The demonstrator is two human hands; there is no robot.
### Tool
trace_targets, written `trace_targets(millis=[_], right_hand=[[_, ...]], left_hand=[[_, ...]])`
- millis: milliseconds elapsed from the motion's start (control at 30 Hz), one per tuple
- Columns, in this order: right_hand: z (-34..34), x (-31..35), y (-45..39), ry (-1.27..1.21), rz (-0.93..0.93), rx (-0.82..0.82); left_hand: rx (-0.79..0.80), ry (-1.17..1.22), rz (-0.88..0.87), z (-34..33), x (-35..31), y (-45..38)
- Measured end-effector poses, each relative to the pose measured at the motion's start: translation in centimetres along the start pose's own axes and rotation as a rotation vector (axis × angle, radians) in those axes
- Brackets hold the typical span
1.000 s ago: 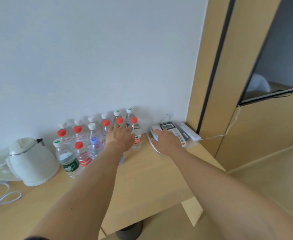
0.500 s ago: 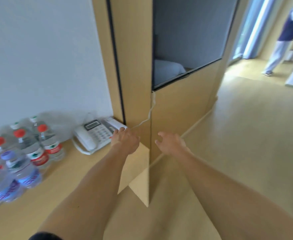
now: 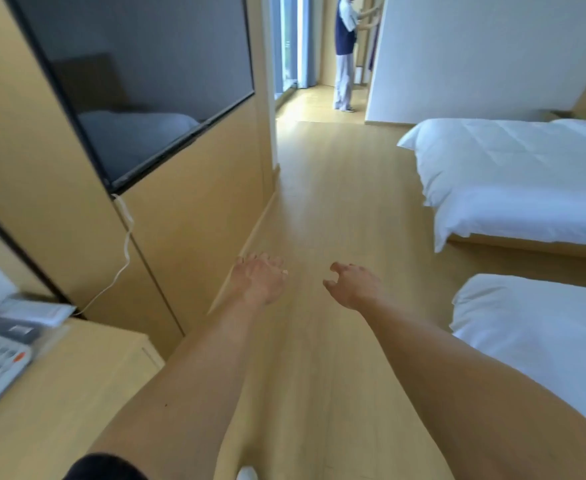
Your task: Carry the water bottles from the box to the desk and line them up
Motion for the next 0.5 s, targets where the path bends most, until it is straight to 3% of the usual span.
trace_targets(millis=[233, 500], right_hand=[[1.0, -8.0, -3.5, -0.031, -0.217, 0.029], [3.0, -10.5, -12.9, -0.066, -0.358, 0.044]], left_hand=[[0.051, -0.035, -0.173, -1.2, -7.3, -7.8], [0.08, 0.01, -0.275, -0.4, -9.5, -20.6]])
Point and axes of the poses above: each hand's wrist, its own y-axis away from the middle knuckle, its own z-axis out of the back of the hand, x = y × z, the point moved 5 cm from there along -y, towards the middle knuckle, and after that the axes turned 7 degrees about z, right-handed, at the moved point
